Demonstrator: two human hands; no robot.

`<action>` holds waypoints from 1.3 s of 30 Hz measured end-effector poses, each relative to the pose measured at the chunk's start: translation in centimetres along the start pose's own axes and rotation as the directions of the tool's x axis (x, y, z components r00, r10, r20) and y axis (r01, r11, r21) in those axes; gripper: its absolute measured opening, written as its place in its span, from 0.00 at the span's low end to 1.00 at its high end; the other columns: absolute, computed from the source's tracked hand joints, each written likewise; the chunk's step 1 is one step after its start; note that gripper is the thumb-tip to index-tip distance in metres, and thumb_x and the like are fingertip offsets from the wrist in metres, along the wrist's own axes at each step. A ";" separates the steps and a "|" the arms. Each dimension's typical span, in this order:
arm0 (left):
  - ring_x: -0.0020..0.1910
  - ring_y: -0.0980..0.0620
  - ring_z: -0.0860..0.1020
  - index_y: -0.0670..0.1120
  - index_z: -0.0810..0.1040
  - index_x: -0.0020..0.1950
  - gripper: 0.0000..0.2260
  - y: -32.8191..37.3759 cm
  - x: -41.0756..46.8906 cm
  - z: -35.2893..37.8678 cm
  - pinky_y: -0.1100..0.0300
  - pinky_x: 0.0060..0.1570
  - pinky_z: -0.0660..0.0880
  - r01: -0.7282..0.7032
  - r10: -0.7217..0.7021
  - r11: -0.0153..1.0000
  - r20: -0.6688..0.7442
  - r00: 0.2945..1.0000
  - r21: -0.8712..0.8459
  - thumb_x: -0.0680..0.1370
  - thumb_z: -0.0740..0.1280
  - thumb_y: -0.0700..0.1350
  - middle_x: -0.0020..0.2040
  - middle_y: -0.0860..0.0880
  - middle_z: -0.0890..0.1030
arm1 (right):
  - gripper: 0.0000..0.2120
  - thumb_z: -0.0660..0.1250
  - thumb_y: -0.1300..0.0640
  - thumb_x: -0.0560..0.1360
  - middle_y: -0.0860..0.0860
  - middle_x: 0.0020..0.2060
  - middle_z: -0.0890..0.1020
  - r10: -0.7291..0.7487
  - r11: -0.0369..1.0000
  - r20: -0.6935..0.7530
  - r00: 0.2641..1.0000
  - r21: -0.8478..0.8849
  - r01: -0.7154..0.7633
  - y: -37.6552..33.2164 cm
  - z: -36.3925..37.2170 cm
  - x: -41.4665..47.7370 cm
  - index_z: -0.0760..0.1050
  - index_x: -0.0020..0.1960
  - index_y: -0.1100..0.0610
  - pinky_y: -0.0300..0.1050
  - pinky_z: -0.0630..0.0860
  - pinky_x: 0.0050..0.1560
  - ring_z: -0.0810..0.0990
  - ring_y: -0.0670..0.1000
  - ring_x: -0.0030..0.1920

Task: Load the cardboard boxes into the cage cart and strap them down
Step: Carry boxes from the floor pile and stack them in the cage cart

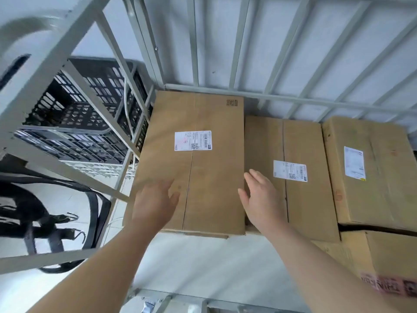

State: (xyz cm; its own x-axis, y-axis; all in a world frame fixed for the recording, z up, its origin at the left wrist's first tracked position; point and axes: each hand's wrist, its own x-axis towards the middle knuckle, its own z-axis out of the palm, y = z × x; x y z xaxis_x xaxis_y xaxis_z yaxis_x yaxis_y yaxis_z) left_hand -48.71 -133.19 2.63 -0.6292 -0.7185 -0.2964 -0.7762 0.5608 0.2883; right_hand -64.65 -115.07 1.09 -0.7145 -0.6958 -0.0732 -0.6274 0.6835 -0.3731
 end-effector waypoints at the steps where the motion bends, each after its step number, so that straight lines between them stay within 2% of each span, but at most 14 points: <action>1: 0.62 0.43 0.74 0.49 0.72 0.69 0.19 1.1 -0.6 -1.0 0.52 0.60 0.70 -0.044 0.044 0.999 -0.033 0.998 -0.003 0.79 0.62 0.52 0.62 0.47 0.78 | 0.15 0.67 0.57 0.75 0.58 0.58 0.77 -0.018 1.000 -0.025 1.000 -0.010 0.018 -0.1 -1.6 -0.4 0.75 0.58 0.64 0.51 0.75 0.55 0.76 0.60 0.57; 4: 0.58 0.44 0.75 0.50 0.75 0.66 0.17 5.1 -2.7 -4.2 0.52 0.58 0.71 -0.175 0.174 0.985 -0.113 0.978 0.004 0.78 0.63 0.52 0.59 0.50 0.79 | 0.17 0.70 0.59 0.73 0.58 0.57 0.79 -0.074 0.997 -0.102 0.992 -0.038 0.070 -0.2 -6.5 -1.6 0.76 0.59 0.64 0.52 0.76 0.55 0.78 0.60 0.56; 7: 0.55 0.44 0.76 0.50 0.78 0.62 0.15 9.4 -5.6 -7.8 0.53 0.55 0.68 -0.285 0.294 0.956 -0.184 0.938 0.075 0.77 0.63 0.52 0.57 0.50 0.80 | 0.18 0.71 0.58 0.72 0.58 0.59 0.79 -0.090 0.995 -0.156 0.984 -0.046 0.084 0.0 -12.2 -3.5 0.77 0.59 0.64 0.52 0.74 0.59 0.77 0.60 0.59; 12: 0.57 0.45 0.75 0.48 0.78 0.59 0.15 16.3 -12.6 -14.4 0.54 0.58 0.66 -0.343 0.375 0.923 -0.210 0.903 0.173 0.78 0.61 0.54 0.57 0.50 0.79 | 0.18 0.66 0.56 0.76 0.58 0.63 0.76 -0.106 0.994 -0.195 0.975 -0.054 0.097 0.8 -23.1 -8.9 0.75 0.62 0.63 0.53 0.71 0.63 0.74 0.60 0.64; 15: 0.58 0.46 0.74 0.49 0.77 0.59 0.15 20.2 -17.6 -17.9 0.54 0.59 0.65 -0.393 0.430 0.900 -0.244 0.869 0.187 0.78 0.60 0.55 0.58 0.51 0.79 | 0.15 0.66 0.56 0.76 0.59 0.58 0.79 -0.091 0.995 -0.258 0.962 -0.064 0.077 1.5 -29.9 -12.9 0.77 0.57 0.65 0.52 0.74 0.58 0.77 0.61 0.58; 17: 0.57 0.46 0.74 0.49 0.77 0.59 0.16 22.8 -20.8 -19.8 0.55 0.58 0.65 -0.435 0.474 0.878 -0.240 0.848 0.197 0.78 0.59 0.55 0.58 0.52 0.79 | 0.14 0.64 0.54 0.77 0.58 0.55 0.79 -0.067 0.995 -0.283 0.957 -0.085 0.044 2.2 -34.0 -15.7 0.77 0.56 0.64 0.50 0.72 0.58 0.76 0.59 0.57; 21: 0.56 0.46 0.75 0.48 0.78 0.58 0.14 27.7 -26.0 -22.4 0.54 0.58 0.65 -0.541 0.577 0.817 -0.249 0.778 0.200 0.77 0.62 0.53 0.56 0.51 0.80 | 0.20 0.59 0.50 0.80 0.53 0.65 0.75 -0.015 0.995 -0.340 0.940 -0.101 -0.021 3.7 -40.4 -21.2 0.72 0.67 0.59 0.46 0.65 0.68 0.71 0.53 0.67; 24: 0.55 0.45 0.75 0.49 0.79 0.52 0.12 30.8 -29.2 -23.5 0.54 0.57 0.66 -0.616 0.644 0.765 -0.236 0.728 0.187 0.76 0.62 0.54 0.53 0.52 0.80 | 0.21 0.57 0.49 0.80 0.52 0.67 0.74 0.056 0.988 -0.384 0.922 -0.114 -0.108 4.9 -44.0 -25.6 0.70 0.69 0.58 0.46 0.62 0.71 0.69 0.51 0.68; 25: 0.56 0.45 0.75 0.50 0.79 0.53 0.13 31.7 -30.3 -23.8 0.54 0.58 0.65 -0.650 0.672 0.740 -0.234 0.702 0.173 0.76 0.62 0.54 0.54 0.52 0.80 | 0.21 0.57 0.48 0.80 0.52 0.66 0.74 0.086 0.984 -0.403 0.911 -0.111 -0.142 5.2 -45.0 -27.1 0.71 0.68 0.58 0.46 0.63 0.71 0.69 0.51 0.68; 28: 0.64 0.48 0.72 0.52 0.75 0.66 0.19 34.0 -33.3 -24.1 0.54 0.65 0.61 -0.746 0.755 0.653 -0.194 0.627 0.130 0.78 0.61 0.57 0.64 0.54 0.76 | 0.20 0.57 0.49 0.79 0.51 0.62 0.77 0.202 0.959 -0.461 0.864 -0.087 -0.271 5.6 -47.0 -32.0 0.73 0.66 0.58 0.48 0.68 0.67 0.72 0.52 0.64; 31: 0.67 0.50 0.68 0.54 0.70 0.70 0.20 35.8 -36.2 -23.6 0.55 0.69 0.58 -0.837 0.842 0.538 -0.112 0.527 0.104 0.79 0.59 0.58 0.68 0.55 0.73 | 0.19 0.60 0.51 0.79 0.52 0.60 0.78 0.330 0.917 -0.527 0.783 -0.020 -0.399 5.2 -47.5 -37.7 0.73 0.66 0.59 0.46 0.69 0.63 0.74 0.53 0.62; 35: 0.69 0.49 0.66 0.53 0.69 0.71 0.21 37.1 -40.5 -22.6 0.54 0.70 0.58 -0.933 0.937 0.346 0.022 0.350 0.095 0.80 0.57 0.58 0.69 0.54 0.72 | 0.20 0.60 0.52 0.79 0.52 0.64 0.76 0.521 0.806 -0.560 0.644 0.076 -0.587 3.2 -46.6 -45.8 0.72 0.68 0.59 0.44 0.67 0.64 0.72 0.52 0.66; 39: 0.69 0.49 0.67 0.53 0.68 0.71 0.22 38.3 -45.6 -20.3 0.53 0.69 0.58 -0.988 0.979 0.150 0.130 0.155 0.045 0.79 0.57 0.58 0.69 0.54 0.71 | 0.19 0.60 0.53 0.79 0.53 0.62 0.77 0.670 0.651 -0.572 0.474 0.145 -0.745 0.7 -44.8 -54.2 0.72 0.67 0.59 0.45 0.68 0.63 0.74 0.54 0.62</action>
State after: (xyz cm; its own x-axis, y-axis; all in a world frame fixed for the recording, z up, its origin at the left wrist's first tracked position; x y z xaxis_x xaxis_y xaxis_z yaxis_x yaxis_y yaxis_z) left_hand -48.92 -87.36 45.67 -0.8628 0.4915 0.1180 0.5031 0.8122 0.2954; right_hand -40.18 -66.98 46.25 -0.9358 0.2542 0.2442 0.1691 0.9315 -0.3220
